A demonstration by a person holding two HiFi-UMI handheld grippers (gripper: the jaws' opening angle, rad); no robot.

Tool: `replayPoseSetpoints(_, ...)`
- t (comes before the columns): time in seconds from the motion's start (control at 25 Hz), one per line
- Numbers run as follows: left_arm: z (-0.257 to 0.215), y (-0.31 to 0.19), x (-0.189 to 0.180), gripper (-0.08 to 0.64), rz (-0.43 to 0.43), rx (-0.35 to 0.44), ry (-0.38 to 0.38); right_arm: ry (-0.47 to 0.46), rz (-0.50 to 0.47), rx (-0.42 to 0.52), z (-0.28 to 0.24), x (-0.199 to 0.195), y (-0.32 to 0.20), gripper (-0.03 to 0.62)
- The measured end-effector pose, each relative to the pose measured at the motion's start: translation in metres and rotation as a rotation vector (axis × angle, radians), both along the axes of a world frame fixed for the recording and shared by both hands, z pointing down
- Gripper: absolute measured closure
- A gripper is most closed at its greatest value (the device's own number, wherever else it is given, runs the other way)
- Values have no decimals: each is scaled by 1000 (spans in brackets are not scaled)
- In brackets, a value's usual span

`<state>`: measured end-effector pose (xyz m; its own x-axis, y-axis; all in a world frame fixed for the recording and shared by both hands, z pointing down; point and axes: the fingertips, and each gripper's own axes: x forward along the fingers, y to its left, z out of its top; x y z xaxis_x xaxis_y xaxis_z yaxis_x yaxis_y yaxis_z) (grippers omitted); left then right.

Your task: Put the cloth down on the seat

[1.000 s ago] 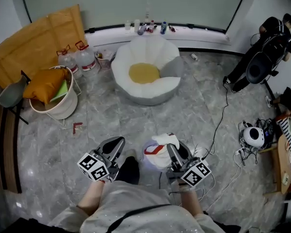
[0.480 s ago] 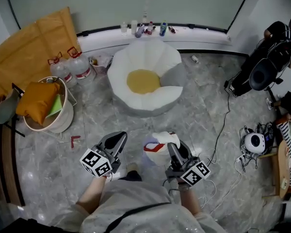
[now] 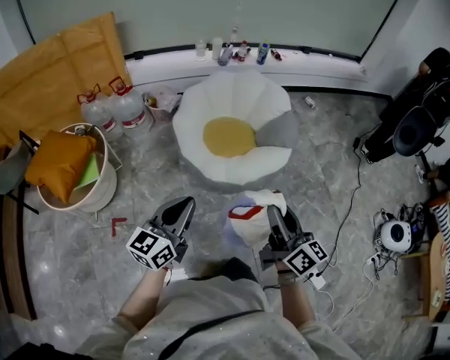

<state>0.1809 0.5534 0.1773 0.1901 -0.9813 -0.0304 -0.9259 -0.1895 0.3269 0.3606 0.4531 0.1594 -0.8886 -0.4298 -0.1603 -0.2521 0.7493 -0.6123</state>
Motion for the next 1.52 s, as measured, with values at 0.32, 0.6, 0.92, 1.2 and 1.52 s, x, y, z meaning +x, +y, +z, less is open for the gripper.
replayPoseSetpoints(0.32, 12, -23, -78, 546, -138, -30, -14, 32, 24, 3, 3, -22, -63, 482)
replayPoseSetpoints(0.6, 34, -76, -151, 546, -221, -69, -14, 73, 53, -40, 40, -52, -131, 482)
replayPoseSetpoints(0.92, 42, -184, -213, 546, -211, -100, -10, 73, 38, -25, 46, -103, -223, 482)
replayPoseSetpoints(1.2, 47, -281, -252, 547, -169, -91, -6, 42, 48, -46, 50, -153, -308, 482)
replayPoseSetpoints(1.52, 51, -348, -284, 547, -186, -91, 20, 55, 10, -19, 51, -209, -377, 482)
